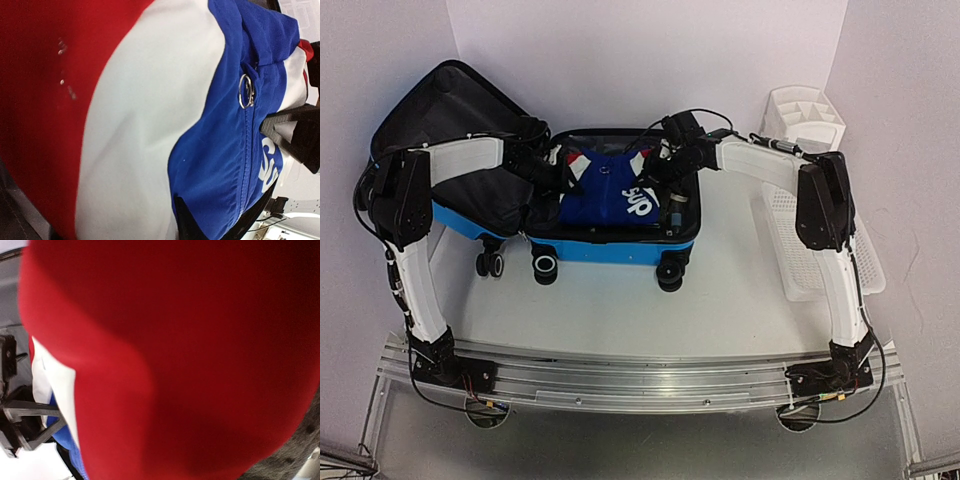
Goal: Open, take out, and arrange the luggage
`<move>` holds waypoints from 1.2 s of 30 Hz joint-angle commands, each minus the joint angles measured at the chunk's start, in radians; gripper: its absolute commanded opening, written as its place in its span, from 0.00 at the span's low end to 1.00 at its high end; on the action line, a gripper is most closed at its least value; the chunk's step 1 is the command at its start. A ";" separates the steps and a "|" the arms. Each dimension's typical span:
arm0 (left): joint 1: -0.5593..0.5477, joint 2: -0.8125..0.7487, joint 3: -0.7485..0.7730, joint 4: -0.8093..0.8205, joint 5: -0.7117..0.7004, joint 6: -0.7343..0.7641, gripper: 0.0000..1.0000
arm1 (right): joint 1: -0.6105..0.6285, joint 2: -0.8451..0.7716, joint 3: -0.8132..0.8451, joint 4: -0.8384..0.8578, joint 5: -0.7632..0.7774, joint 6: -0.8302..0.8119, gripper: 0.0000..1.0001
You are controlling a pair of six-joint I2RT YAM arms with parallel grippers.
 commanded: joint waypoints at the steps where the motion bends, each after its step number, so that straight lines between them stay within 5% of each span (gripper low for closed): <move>1: -0.009 0.020 0.065 0.037 0.024 -0.035 0.06 | 0.016 -0.043 0.006 0.070 -0.050 0.006 0.00; 13: -0.014 -0.026 0.235 -0.067 0.023 -0.054 0.00 | 0.016 -0.238 -0.002 0.069 0.081 -0.067 0.00; 24: -0.056 0.016 0.201 -0.091 -0.026 -0.065 0.01 | 0.010 -0.274 -0.127 0.071 0.130 -0.049 0.00; 27: -0.054 0.042 0.186 -0.168 -0.093 -0.063 0.11 | 0.008 -0.244 -0.145 0.070 0.114 -0.047 0.00; 32: -0.053 0.064 0.122 -0.179 -0.137 -0.083 0.44 | 0.003 -0.204 -0.189 0.070 0.105 -0.035 0.00; 36: -0.054 0.069 0.091 -0.162 -0.156 -0.084 0.56 | 0.002 -0.203 -0.210 0.069 0.107 -0.037 0.00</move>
